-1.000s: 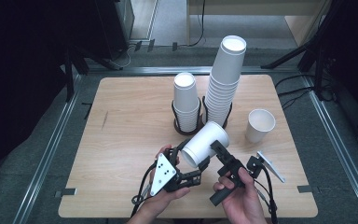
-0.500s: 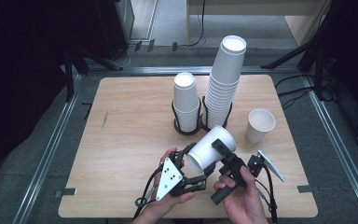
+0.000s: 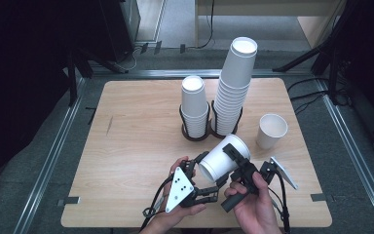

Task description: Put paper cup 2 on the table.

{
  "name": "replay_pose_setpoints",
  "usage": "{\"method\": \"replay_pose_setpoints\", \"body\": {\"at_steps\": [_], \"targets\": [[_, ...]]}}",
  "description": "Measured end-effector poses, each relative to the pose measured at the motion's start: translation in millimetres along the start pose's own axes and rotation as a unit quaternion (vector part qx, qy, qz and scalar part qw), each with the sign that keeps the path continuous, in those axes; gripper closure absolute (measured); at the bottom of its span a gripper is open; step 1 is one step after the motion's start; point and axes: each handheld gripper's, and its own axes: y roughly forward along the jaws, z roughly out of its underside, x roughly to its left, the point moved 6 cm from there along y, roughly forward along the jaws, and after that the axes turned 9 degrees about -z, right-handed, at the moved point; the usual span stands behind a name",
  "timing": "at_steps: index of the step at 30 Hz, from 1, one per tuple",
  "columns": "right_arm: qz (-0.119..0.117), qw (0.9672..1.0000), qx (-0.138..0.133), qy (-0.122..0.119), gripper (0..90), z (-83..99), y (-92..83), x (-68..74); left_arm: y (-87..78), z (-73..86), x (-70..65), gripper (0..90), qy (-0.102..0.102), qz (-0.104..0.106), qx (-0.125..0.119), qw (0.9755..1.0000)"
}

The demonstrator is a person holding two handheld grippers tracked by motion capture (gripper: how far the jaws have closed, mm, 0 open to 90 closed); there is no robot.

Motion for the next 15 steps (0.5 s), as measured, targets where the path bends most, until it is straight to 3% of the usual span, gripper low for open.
{"method": "replay_pose_setpoints", "body": {"at_steps": [5, 15], "targets": [[-0.01, 0.9999, -0.003, 0.004, 10.0, 1.6, 0.2, 1.5, 0.6, 0.7, 1.8, 22.7, -0.008, 0.007, -0.001, 0.9999], [-0.014, 0.9999, -0.004, -0.002, 12.8, 4.4, 0.8, 3.5, -1.3, -0.5, 3.5, 21.2, -0.004, 0.007, 0.001, 1.0]]}}
